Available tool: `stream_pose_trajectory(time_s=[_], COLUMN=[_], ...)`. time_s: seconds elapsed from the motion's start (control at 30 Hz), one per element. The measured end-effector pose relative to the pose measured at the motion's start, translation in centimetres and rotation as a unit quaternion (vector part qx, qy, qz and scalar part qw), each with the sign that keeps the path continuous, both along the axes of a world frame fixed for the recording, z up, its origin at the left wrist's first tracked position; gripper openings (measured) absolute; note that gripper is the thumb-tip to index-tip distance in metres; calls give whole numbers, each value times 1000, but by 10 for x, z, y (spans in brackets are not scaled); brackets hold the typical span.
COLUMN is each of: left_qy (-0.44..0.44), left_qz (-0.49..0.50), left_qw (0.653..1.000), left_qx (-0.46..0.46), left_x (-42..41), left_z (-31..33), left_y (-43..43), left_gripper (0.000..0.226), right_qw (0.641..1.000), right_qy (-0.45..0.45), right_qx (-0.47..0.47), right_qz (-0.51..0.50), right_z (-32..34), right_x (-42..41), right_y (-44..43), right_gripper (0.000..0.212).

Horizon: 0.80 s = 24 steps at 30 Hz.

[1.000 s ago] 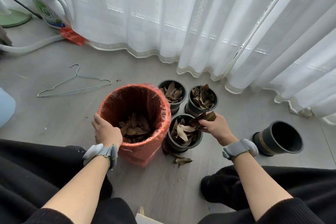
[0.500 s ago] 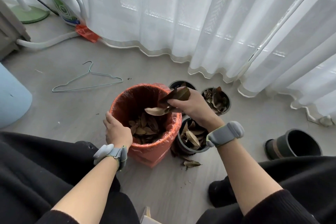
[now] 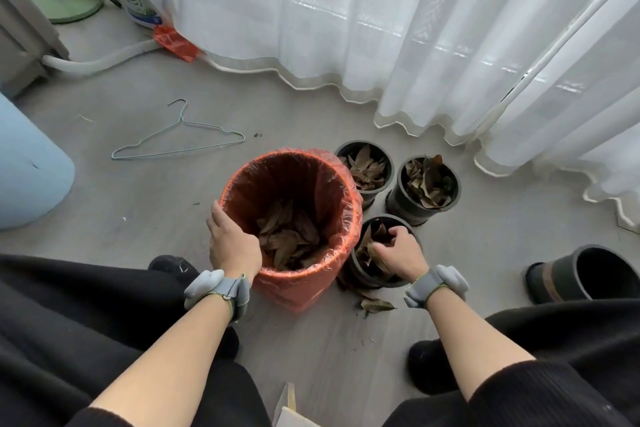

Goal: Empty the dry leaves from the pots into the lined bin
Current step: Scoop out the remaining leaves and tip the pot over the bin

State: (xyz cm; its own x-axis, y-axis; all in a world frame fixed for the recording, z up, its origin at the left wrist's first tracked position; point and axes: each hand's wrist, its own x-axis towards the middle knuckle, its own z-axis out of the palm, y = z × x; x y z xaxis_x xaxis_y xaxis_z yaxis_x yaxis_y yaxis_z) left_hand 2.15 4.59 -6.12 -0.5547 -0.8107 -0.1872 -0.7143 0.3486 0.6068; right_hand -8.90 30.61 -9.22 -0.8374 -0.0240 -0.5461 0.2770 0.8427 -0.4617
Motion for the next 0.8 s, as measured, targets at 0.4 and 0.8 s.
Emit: stream_pose_trajectory(time_s=[0.4,0.8], left_qy=[5,-6], left_qz=[3,10], left_qw=[1000,1000], left_qx=[-22,-16], left_x=[-1,0], left_z=[-8,-2], left_y=[-2,-5], left_gripper=[80,78], right_qw=[988,999], right_qy=[-28,40], right_qx=[144,18], right_qz=[53,-6], right_z=[-42,-20], right_x=[-6,-6], right_y=[-40,-24], right_gripper=[61,17])
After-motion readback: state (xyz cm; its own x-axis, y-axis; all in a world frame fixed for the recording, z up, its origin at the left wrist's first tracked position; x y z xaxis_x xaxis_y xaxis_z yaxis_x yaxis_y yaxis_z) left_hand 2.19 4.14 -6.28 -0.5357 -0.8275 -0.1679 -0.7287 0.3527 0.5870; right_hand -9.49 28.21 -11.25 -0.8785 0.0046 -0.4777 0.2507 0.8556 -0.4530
